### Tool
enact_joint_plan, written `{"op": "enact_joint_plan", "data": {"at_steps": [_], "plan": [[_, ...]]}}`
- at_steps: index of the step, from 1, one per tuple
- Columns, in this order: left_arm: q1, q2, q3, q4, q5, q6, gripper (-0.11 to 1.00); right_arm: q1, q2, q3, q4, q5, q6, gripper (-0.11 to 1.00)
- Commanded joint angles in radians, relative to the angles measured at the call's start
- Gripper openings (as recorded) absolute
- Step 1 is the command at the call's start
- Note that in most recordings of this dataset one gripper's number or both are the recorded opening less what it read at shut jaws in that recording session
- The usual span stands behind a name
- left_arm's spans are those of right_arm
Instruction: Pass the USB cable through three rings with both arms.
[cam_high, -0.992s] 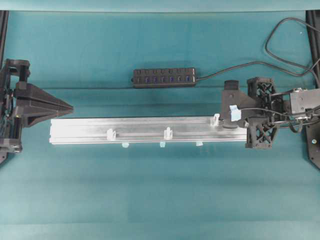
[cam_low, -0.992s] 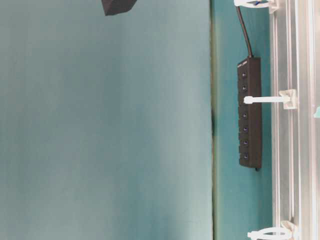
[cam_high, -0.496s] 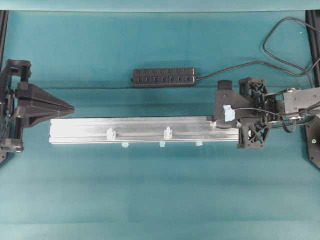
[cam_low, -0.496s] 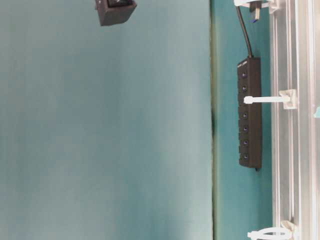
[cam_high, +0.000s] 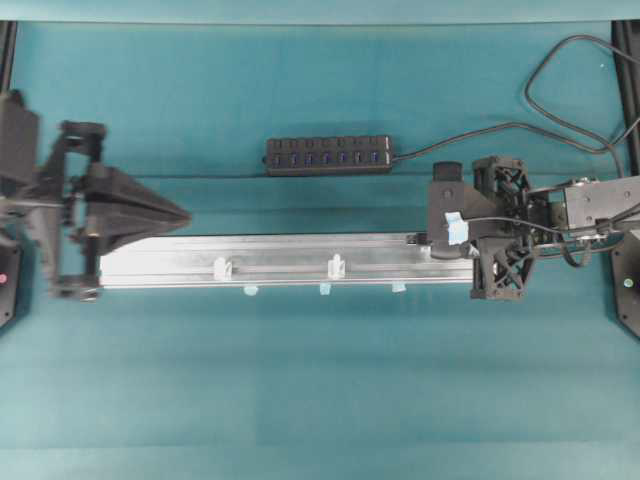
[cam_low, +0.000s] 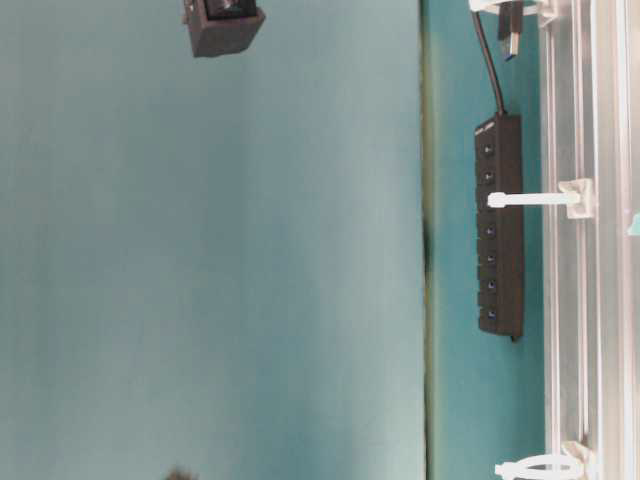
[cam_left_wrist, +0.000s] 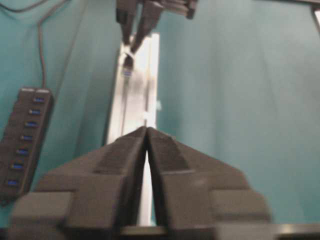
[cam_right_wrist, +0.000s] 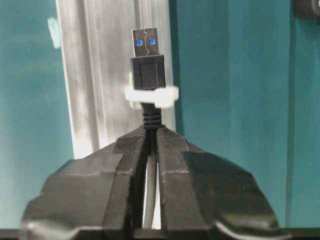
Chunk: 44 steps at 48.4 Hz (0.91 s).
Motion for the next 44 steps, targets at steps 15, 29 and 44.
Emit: {"op": "enact_joint_plan", "data": {"at_steps": [15,29,44], "plan": [[0.046,0.388,-0.235,0.003,-0.067,0.014,0.86,0.003,-0.005,-0.005,0.006,-0.028,0.006,-0.08],[0.051,0.660,-0.445,0.005,-0.103,0.018,0.82,0.003,-0.005,-0.002,0.008,-0.049,0.011,-0.08],[0.051,0.793,-0.506,0.005,-0.164,0.017,0.81,0.003,-0.006,0.006,0.008,-0.071,0.031,-0.08]]}}
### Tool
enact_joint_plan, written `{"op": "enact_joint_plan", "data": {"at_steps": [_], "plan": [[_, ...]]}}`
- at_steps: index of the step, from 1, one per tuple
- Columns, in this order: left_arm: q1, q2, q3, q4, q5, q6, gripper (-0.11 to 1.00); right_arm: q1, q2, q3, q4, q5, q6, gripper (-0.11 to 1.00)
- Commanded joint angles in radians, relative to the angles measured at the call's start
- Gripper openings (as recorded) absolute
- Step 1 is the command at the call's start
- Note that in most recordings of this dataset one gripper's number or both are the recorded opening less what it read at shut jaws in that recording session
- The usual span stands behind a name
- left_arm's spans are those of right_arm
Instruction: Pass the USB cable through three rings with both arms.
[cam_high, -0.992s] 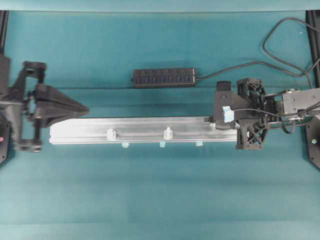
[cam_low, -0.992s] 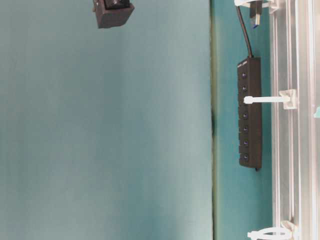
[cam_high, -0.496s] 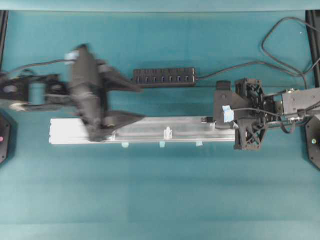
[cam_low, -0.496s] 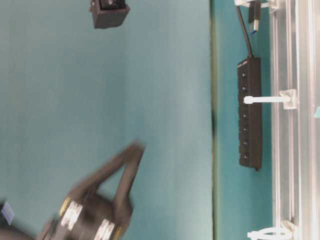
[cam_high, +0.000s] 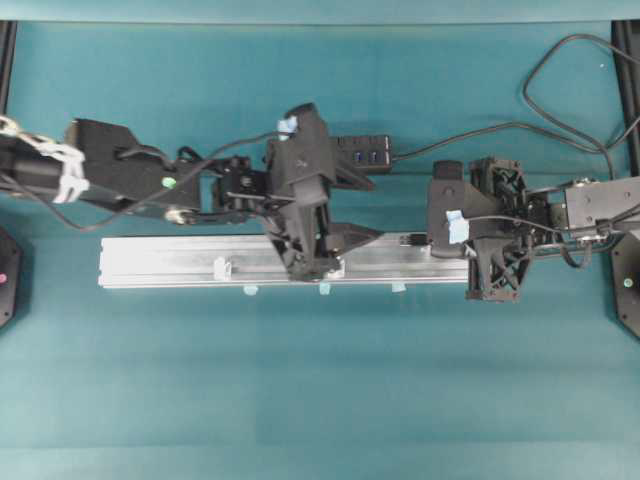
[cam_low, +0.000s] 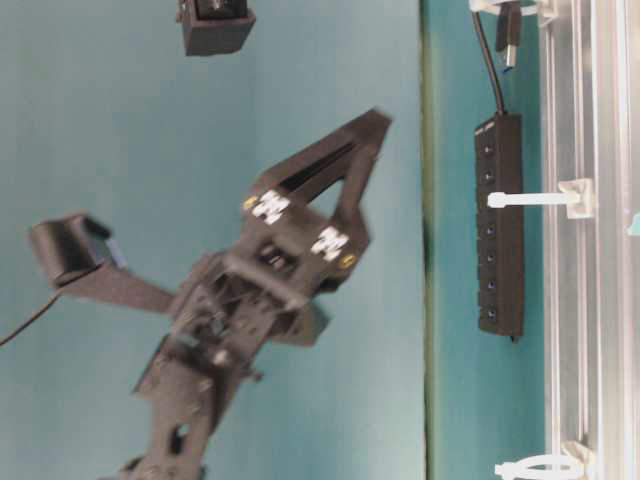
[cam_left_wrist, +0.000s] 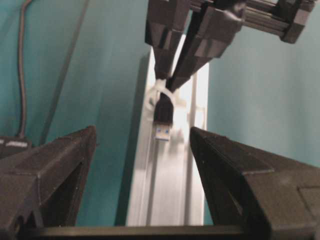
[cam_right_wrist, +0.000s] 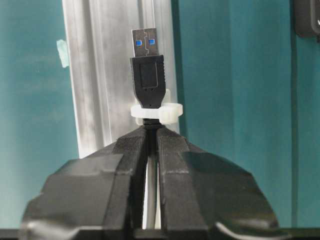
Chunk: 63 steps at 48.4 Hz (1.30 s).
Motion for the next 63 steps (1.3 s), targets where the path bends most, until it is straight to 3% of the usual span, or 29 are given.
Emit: {"op": "enact_joint_plan", "data": {"at_steps": [1,39,63], "plan": [[0.000,0.021,-0.018,0.003,-0.038,0.002,0.81,0.003,-0.005,-0.005,0.002,-0.018,0.012,-0.08],[-0.046,0.238,-0.163,0.003,-0.049,-0.005,0.81,0.003,-0.005,-0.002,0.002,-0.031,0.021,-0.08],[-0.043,0.250,-0.176,0.003,-0.048,-0.005,0.73,0.003,-0.005,-0.002,0.002,-0.032,0.021,-0.08]]}}
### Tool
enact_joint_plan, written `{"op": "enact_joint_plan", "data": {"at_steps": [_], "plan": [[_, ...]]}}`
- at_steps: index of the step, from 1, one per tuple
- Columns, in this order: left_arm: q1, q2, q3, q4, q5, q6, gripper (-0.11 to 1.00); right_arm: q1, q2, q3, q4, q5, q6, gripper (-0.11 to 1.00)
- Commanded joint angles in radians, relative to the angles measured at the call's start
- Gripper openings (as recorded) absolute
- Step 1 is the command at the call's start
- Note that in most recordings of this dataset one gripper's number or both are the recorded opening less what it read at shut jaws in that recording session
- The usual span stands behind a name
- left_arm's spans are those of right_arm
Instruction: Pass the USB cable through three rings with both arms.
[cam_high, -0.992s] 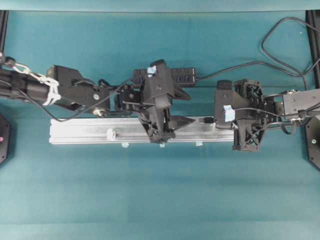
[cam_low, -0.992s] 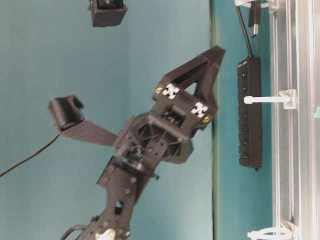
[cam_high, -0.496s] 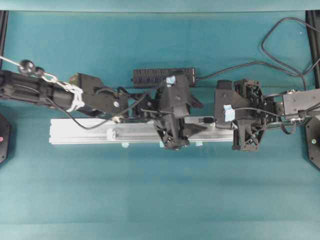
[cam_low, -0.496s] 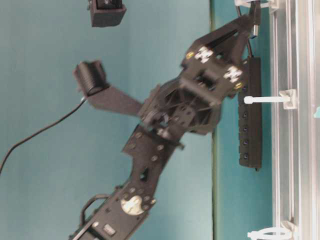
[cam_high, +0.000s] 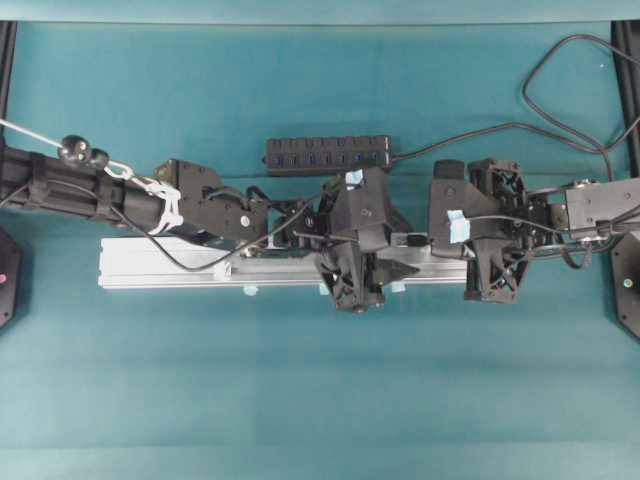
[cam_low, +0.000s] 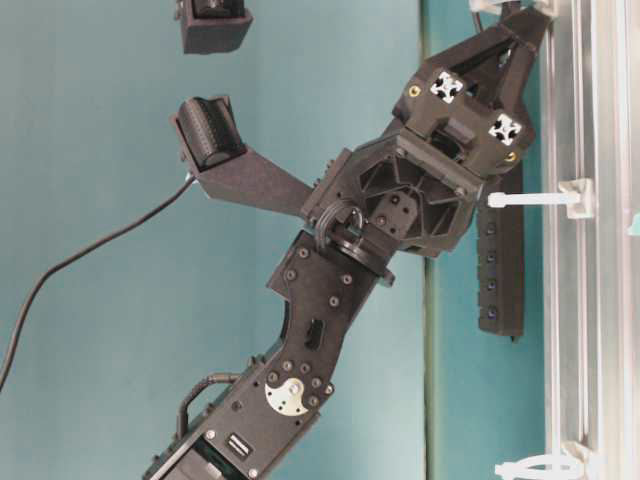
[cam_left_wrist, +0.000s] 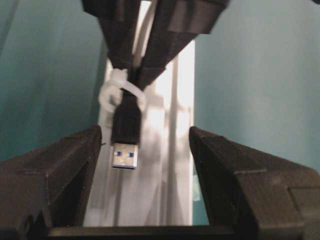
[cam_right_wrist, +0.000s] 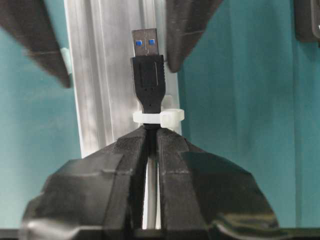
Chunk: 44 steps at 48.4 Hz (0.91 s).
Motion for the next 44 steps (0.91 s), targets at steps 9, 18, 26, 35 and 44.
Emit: {"op": "enact_joint_plan", "data": {"at_steps": [9,18,26,35,44], "plan": [[0.002,-0.006,-0.014,0.000,-0.005,0.000,0.72,0.003,-0.005,-0.005,0.002,-0.015,0.011,-0.08],[0.005,-0.005,-0.014,0.002,-0.005,0.000,0.72,0.003,-0.002,-0.006,0.003,-0.020,0.011,-0.08],[0.006,-0.005,-0.015,0.002,-0.005,0.000,0.70,0.003,-0.002,-0.006,0.003,-0.020,0.011,-0.08],[0.009,-0.005,-0.015,0.002,-0.005,0.003,0.60,0.003,-0.003,-0.006,0.005,-0.020,0.011,-0.08],[0.009,0.003,-0.026,0.002,0.011,0.009,0.39,0.003,-0.002,-0.006,0.006,-0.020,0.011,-0.08]]}}
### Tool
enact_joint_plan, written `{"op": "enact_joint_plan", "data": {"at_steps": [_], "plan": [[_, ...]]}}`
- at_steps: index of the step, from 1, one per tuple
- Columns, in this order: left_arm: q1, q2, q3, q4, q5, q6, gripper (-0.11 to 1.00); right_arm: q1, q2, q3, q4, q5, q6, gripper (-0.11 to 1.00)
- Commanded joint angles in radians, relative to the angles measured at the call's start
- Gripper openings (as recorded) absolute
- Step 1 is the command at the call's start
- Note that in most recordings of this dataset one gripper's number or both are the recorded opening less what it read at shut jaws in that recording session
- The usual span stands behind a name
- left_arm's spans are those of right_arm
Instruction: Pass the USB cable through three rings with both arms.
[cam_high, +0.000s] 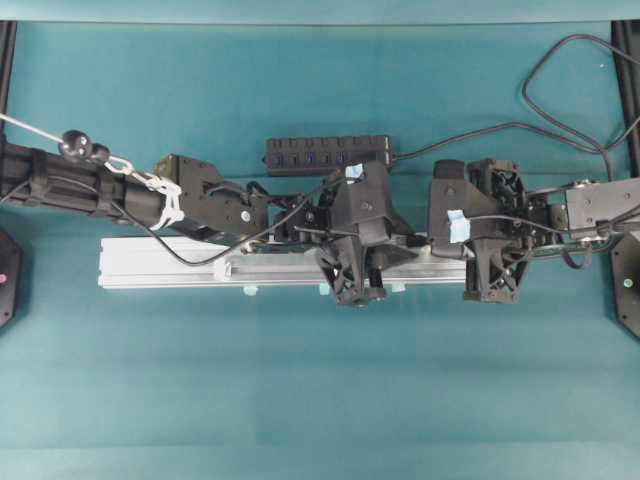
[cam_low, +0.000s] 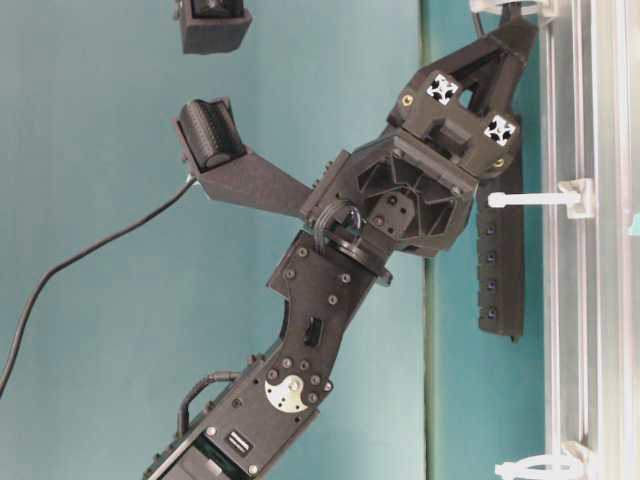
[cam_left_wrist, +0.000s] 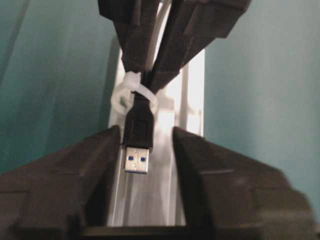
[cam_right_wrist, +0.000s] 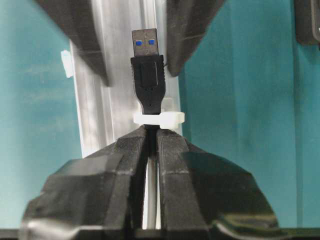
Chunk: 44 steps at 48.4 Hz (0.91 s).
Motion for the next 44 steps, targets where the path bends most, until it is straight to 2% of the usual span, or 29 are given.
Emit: {"op": "enact_joint_plan", "data": {"at_steps": [1,6,18,33,39,44], "plan": [[0.000,-0.002,-0.021,0.000,0.008,0.003,0.36,0.003,-0.005,-0.006,0.002,-0.009,0.011,-0.08],[0.002,0.002,-0.031,0.003,0.031,0.003,0.24,0.005,-0.005,-0.006,0.002,-0.008,0.011,-0.08],[0.000,0.006,-0.052,0.005,0.052,0.038,0.24,0.003,-0.005,-0.006,0.002,-0.009,0.011,-0.08],[0.002,0.002,-0.051,0.005,0.083,0.038,0.24,0.003,-0.006,0.000,0.006,0.011,0.014,-0.07],[0.000,-0.002,-0.049,0.005,0.083,0.038,0.24,0.003,-0.009,0.002,0.026,0.014,0.012,-0.04],[0.002,-0.005,-0.048,0.005,0.084,0.040,0.24,0.003,-0.011,0.003,0.038,0.014,0.014,0.03]]}}
